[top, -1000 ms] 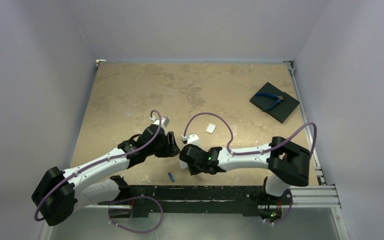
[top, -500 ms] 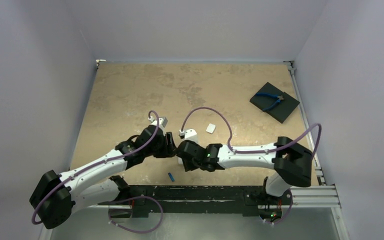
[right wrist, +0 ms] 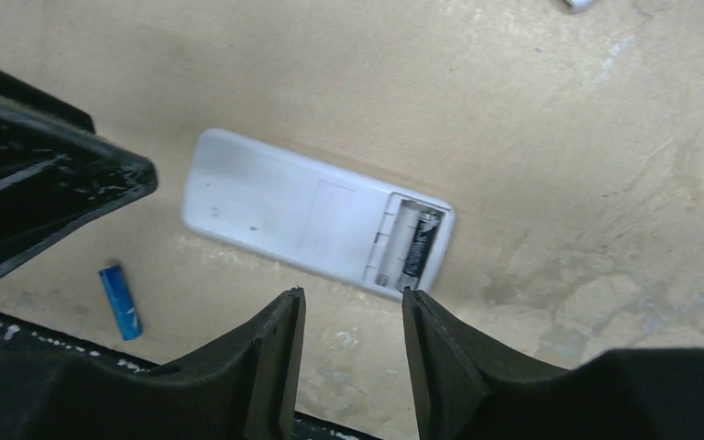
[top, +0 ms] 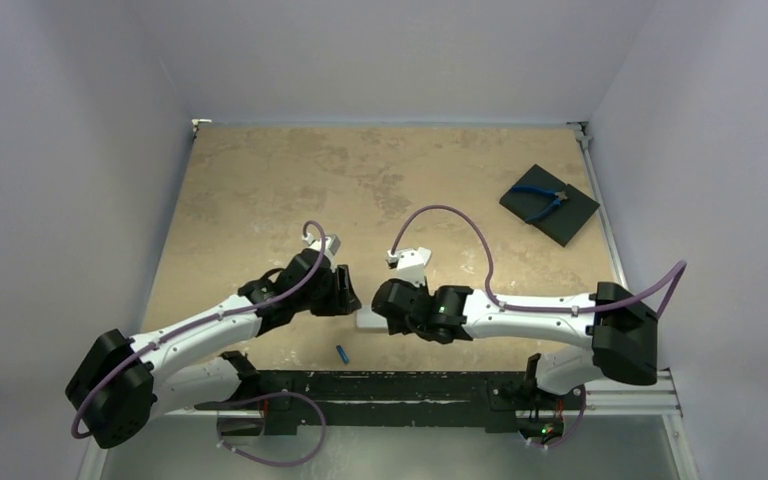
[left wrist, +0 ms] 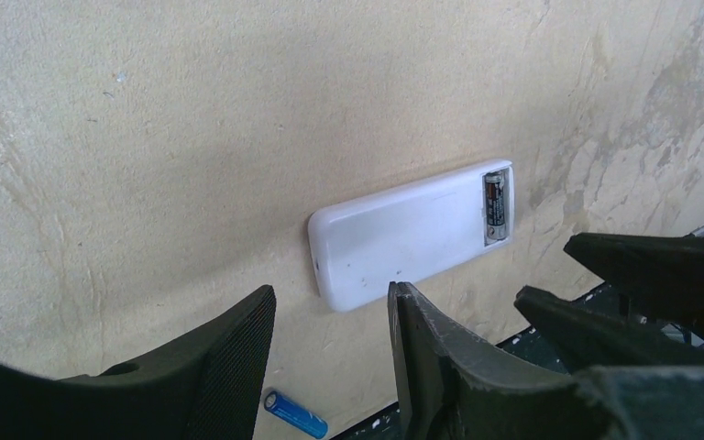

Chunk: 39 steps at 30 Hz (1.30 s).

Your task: Load the batteries into the remote control

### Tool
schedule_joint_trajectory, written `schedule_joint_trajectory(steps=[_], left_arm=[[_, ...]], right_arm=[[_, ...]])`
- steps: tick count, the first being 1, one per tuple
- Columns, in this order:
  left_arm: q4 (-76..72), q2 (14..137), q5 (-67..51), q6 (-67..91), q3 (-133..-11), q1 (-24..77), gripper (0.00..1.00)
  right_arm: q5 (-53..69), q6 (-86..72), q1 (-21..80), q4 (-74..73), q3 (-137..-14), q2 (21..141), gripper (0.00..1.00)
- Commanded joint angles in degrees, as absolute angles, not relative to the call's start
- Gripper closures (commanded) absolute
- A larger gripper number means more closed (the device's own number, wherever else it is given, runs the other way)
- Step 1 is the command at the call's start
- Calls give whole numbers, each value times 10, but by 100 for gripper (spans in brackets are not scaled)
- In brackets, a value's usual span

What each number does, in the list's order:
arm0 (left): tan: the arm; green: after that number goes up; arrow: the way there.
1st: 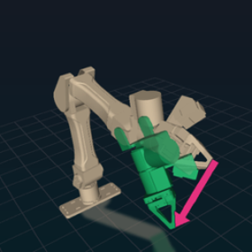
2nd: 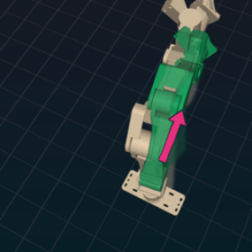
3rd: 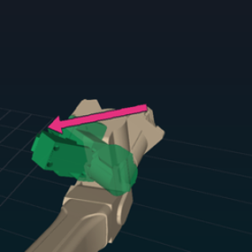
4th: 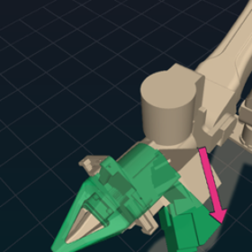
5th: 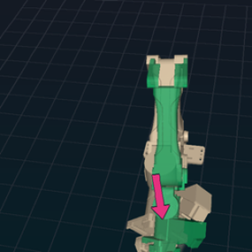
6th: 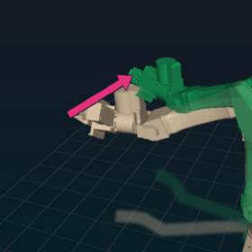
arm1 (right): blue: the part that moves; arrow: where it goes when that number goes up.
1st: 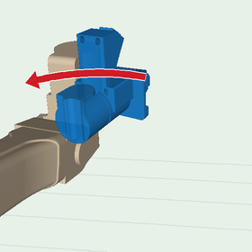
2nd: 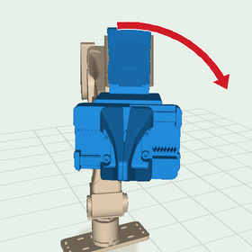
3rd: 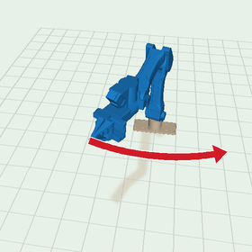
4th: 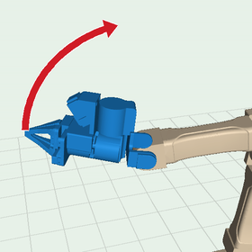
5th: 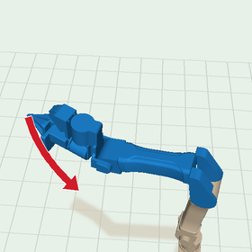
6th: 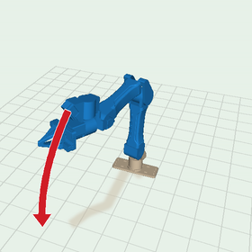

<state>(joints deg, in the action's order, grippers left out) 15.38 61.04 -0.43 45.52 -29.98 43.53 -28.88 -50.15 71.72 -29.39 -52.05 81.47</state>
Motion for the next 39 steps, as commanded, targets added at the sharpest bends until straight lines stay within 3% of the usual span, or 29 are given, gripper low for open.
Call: schedule_joint_trajectory(steps=[1, 39], left_arm=[[128, 614, -18, 443, -296, 436, 52], [120, 626, -36, 429, -293, 437, 52]], right_arm=[[-331, -530, 694, -338, -516, 813, 49], [-246, -526, 620, -234, -467, 875, 58]])
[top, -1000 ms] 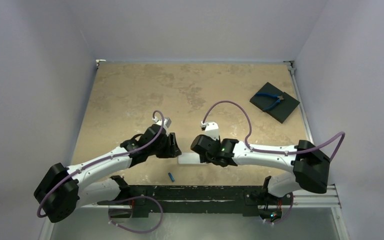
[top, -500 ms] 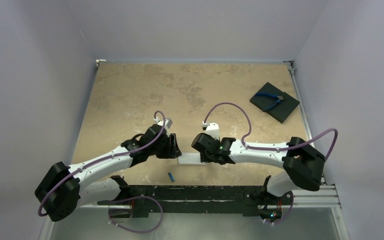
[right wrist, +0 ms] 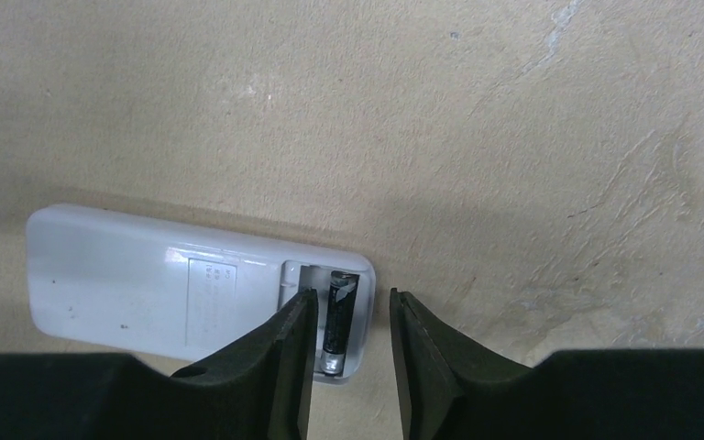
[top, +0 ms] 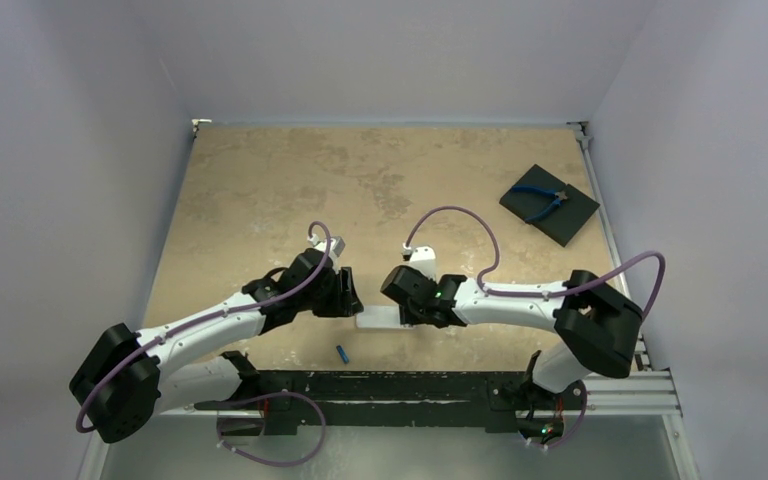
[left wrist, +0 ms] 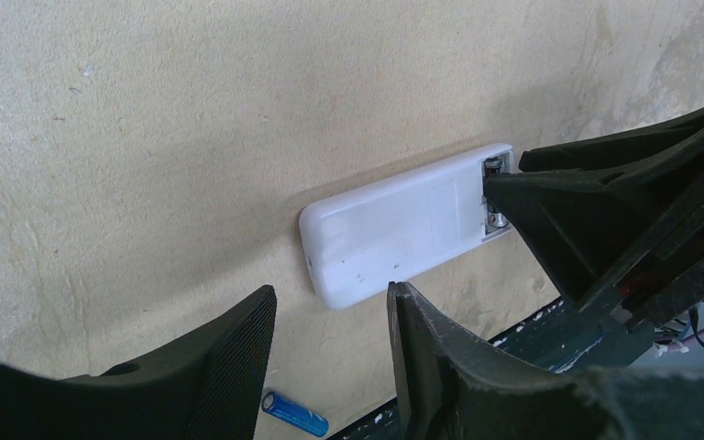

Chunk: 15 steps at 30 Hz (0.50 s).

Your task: Load the batteries into the remote control

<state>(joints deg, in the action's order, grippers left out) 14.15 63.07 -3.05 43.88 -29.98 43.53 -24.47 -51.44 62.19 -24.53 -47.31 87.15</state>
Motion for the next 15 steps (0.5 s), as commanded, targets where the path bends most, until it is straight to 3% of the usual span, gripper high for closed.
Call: schedule_joint_trajectory(steps=[1, 10, 15], left_arm=[[120, 625, -36, 429, -293, 437, 52], [123, 622, -34, 430, -292, 436, 52], [125, 619, -34, 431, -292, 437, 52]], right_arm=[[-246, -527, 620, -235, -467, 876, 59], [-242, -531, 620, -230, -457, 883, 65], [-237, -531, 620, -225, -454, 882, 75]])
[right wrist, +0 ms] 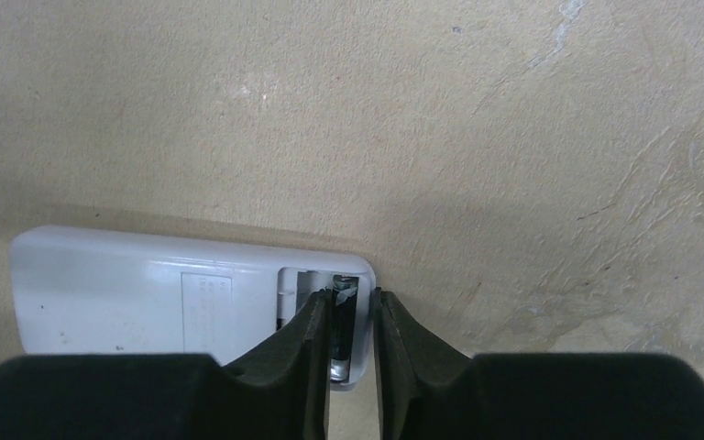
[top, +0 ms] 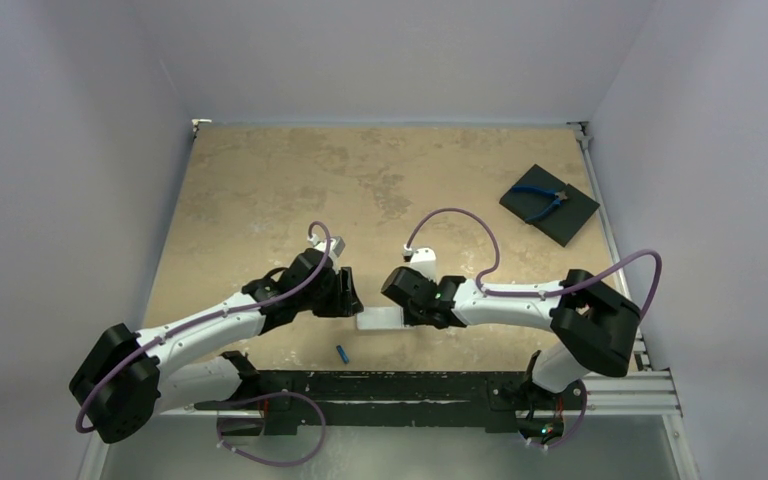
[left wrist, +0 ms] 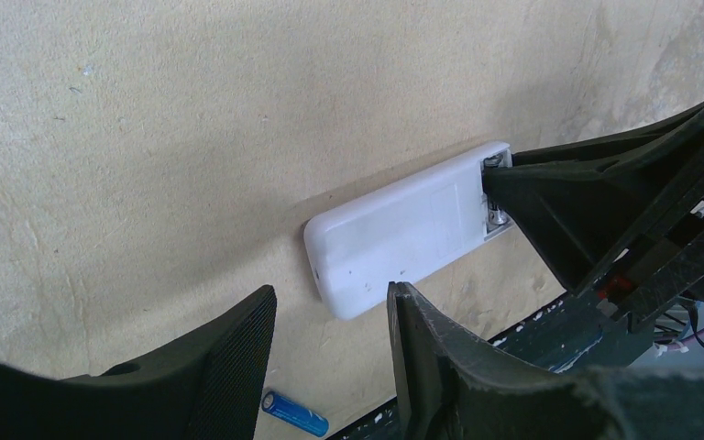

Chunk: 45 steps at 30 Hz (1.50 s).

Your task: Load the batteries into the remote control

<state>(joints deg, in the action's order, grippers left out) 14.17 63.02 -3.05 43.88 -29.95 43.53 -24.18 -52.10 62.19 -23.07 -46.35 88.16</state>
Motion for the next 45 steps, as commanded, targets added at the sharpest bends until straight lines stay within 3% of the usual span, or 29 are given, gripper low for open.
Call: schedule_joint_trajectory(steps=[1, 6, 11, 16, 21, 35, 45], left_arm=[[125, 619, -33, 431, -292, 437, 52], [126, 618, -33, 432, -293, 437, 52], [128, 615, -32, 434, -295, 436, 52], [132, 612, -32, 437, -296, 436, 52], [140, 605, -35, 439, -297, 437, 52], [136, 583, -82, 481, -274, 445, 52], [85, 583, -115, 561, -236, 473, 52]], right_arm=[[-236, -530, 620, -223, -452, 881, 78], [-229, -530, 620, -215, -444, 872, 99], [-229, -533, 620, -213, -438, 863, 100], [-236, -535, 620, -225, -444, 859, 70], [-242, -533, 620, -233, -455, 849, 61], [-265, -488, 621, -281, -510, 803, 56], [-282, -402, 618, -269, -562, 831, 60]])
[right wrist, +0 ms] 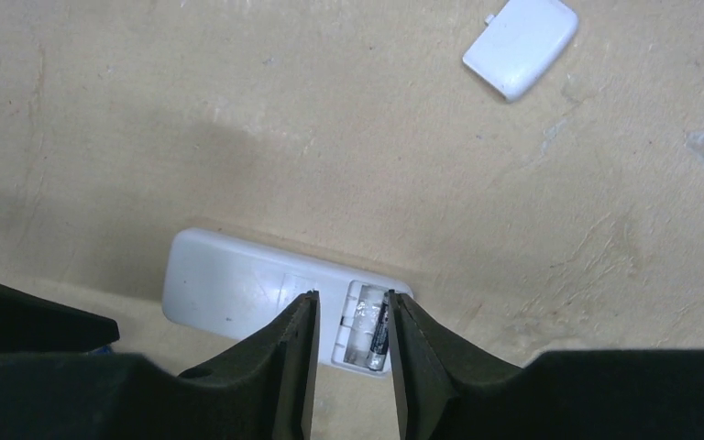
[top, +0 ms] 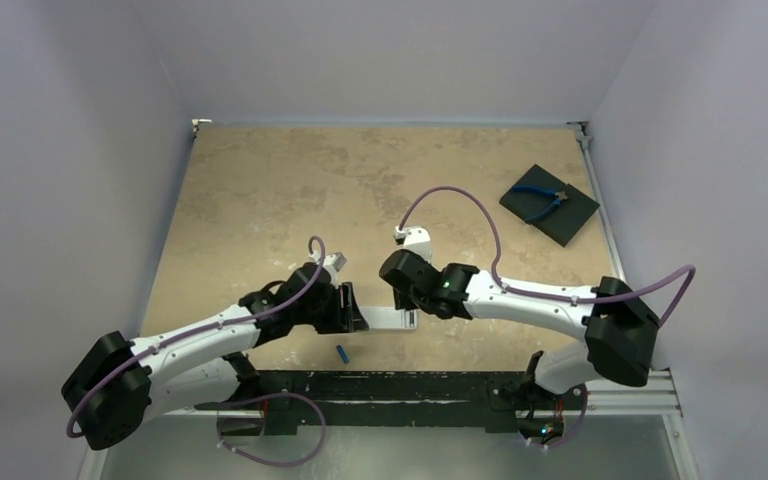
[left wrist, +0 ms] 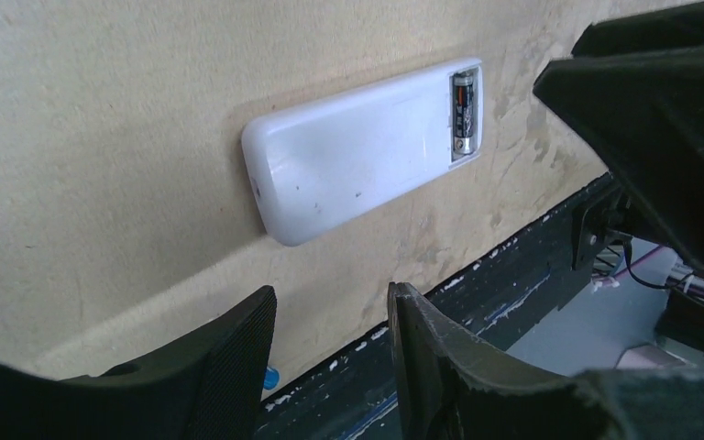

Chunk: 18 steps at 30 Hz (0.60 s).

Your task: Load the batteries into the remote control

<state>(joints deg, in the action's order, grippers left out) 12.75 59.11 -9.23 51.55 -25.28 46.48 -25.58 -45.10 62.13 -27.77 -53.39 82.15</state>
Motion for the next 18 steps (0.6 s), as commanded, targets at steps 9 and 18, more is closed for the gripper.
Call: schedule_joint_trajectory(steps=[9, 18], left_arm=[[51, 571, -102, 605, -210, 478, 51], [-19, 656, -119, 610, -218, 482, 50]], right_arm=[[-247, -340, 573, -242, -587, 872, 91], [-206, -308, 534, -197, -566, 895, 100]])
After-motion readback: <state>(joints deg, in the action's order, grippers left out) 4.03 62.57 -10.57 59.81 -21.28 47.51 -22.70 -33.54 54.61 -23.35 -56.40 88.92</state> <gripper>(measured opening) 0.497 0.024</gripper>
